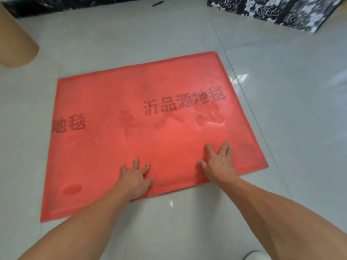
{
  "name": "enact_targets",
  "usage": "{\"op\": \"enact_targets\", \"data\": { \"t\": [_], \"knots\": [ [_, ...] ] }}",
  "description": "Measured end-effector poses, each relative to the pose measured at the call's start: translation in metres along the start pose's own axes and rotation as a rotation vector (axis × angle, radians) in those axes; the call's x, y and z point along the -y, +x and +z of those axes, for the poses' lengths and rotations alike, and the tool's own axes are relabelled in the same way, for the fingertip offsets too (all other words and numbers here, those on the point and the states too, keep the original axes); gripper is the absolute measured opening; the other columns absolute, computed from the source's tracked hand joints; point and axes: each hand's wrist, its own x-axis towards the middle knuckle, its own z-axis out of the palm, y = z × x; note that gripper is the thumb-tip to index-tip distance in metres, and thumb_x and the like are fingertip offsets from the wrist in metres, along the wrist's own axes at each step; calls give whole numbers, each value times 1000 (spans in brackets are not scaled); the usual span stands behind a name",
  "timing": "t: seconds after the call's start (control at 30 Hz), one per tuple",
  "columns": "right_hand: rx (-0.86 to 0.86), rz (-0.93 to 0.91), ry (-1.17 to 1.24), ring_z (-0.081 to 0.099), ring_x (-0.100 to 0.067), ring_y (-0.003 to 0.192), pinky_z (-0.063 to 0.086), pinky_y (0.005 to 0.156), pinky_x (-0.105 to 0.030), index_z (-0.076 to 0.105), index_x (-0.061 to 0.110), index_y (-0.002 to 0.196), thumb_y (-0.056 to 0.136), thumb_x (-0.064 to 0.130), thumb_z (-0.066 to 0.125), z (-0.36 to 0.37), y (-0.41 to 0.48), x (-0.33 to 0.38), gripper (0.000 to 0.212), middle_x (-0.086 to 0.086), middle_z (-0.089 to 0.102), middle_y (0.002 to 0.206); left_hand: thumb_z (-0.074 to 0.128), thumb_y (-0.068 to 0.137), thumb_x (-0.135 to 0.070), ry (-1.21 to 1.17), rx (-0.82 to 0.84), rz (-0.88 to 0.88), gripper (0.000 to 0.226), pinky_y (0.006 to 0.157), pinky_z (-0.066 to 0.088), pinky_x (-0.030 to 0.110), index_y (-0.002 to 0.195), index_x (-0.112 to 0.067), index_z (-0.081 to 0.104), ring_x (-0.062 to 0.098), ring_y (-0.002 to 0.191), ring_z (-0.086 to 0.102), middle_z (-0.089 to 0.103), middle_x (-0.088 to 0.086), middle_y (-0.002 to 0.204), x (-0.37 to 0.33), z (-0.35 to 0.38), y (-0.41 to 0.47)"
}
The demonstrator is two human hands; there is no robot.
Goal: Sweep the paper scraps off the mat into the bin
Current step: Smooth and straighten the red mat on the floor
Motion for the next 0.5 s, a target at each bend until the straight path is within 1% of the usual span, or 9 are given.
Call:
{"op": "enact_targets", "data": {
  "t": [0.1,0.2,0.33,0.43,0.5],
  "knots": [
    [-20,124,-10,-6,-42,146,17,109,-66,14,40,151,87,65,49,-8,7,-26,77,-24,-5,159,40,98,-46,-16,-18,2,68,119,-3,53,156,-23,12,22,151,-8,4,23,161,2,3,-2],
    [34,205,24,-6,-46,145,16,112,-64,7,45,151,82,72,51,-12,14,-48,86,-24,-10,159,42,97,-47,-46,-38,-5,68,119,-3,52,156,-24,16,23,151,-6,5,24,161,0,3,-2],
    [78,195,45,-3,-48,144,15,113,-62,1,48,150,79,75,51,-9,21,-57,91,-26,-11,158,44,97,-46,-132,-7,-23,66,120,-5,47,155,-26,19,29,151,-4,1,22,161,-2,-10,-11],
    [95,191,38,-3,-47,145,17,112,-63,3,46,151,79,74,52,-16,19,-55,91,-25,-10,158,44,97,-48,-89,35,-1,69,120,-2,46,156,-26,17,29,151,-3,-1,22,161,-1,-18,-12],
    [82,207,11,-4,-43,146,17,110,-66,4,42,152,81,73,50,-21,14,-49,90,-22,-8,159,41,96,-53,-43,106,-21,71,121,1,44,156,-25,14,29,151,-1,-2,23,161,-4,-24,-10]
  ]
}}
